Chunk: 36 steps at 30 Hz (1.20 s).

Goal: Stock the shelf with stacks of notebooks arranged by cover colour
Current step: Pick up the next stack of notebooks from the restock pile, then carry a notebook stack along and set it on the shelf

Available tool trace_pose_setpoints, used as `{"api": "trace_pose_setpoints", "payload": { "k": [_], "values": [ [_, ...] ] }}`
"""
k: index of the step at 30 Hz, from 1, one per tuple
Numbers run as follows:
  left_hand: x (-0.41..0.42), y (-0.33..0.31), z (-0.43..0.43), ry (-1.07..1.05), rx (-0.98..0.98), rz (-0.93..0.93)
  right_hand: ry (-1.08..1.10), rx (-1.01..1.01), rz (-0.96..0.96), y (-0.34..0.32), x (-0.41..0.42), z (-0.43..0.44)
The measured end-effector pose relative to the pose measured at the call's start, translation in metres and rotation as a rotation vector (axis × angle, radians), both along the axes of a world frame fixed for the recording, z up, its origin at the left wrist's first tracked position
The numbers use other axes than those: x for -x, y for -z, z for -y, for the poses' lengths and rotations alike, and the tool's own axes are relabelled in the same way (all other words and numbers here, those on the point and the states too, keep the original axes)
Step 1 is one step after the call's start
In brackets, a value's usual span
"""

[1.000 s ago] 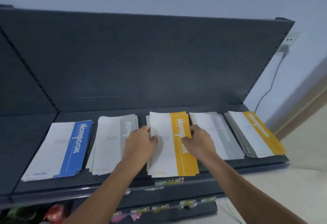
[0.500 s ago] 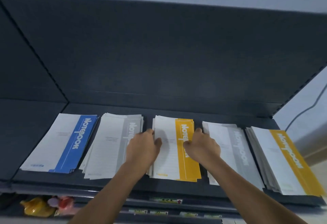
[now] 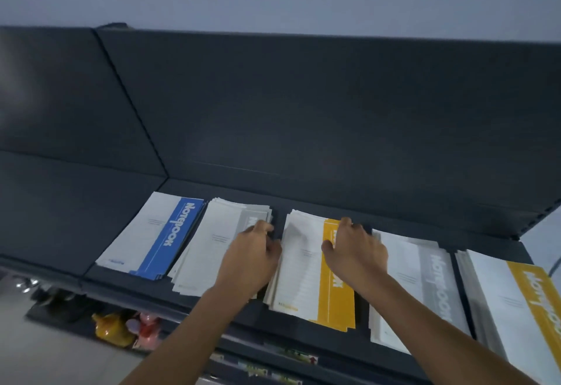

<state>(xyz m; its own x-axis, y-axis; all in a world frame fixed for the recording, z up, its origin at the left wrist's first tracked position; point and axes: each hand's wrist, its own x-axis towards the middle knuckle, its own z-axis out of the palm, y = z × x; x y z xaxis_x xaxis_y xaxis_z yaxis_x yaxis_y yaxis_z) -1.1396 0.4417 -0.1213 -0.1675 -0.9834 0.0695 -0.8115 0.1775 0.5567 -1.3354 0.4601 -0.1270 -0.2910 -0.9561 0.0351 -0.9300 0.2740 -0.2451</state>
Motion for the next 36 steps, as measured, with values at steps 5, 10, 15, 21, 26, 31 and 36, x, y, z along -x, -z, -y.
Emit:
{"api": "trace_pose_setpoints", "payload": {
  "k": [5,10,15,21,26,31,36],
  "values": [
    [-0.036,-0.01,-0.009,-0.032,0.038,-0.032,-0.189,0.023,0.065,-0.017,-0.049,0.012],
    [-0.086,-0.022,-0.01,-0.12,0.062,0.001,-0.37,0.052,0.071,-0.032,-0.112,0.02],
    [-0.154,-0.035,-0.009,-0.215,0.076,0.004,-0.483,0.076,0.075,-0.051,-0.176,0.029],
    [-0.266,-0.046,-0.001,-0.271,0.072,-0.041,-0.579,0.066,0.098,-0.069,-0.282,0.046],
    [-0.365,-0.046,0.005,-0.269,0.086,-0.017,-0.621,0.102,0.114,-0.073,-0.382,0.056],
    [-0.447,-0.038,0.006,-0.299,0.09,0.02,-0.665,0.097,0.123,-0.071,-0.463,0.062],
    [-0.511,-0.029,0.013,-0.347,0.097,0.035,-0.738,0.074,0.122,-0.066,-0.528,0.077]
  ]
}}
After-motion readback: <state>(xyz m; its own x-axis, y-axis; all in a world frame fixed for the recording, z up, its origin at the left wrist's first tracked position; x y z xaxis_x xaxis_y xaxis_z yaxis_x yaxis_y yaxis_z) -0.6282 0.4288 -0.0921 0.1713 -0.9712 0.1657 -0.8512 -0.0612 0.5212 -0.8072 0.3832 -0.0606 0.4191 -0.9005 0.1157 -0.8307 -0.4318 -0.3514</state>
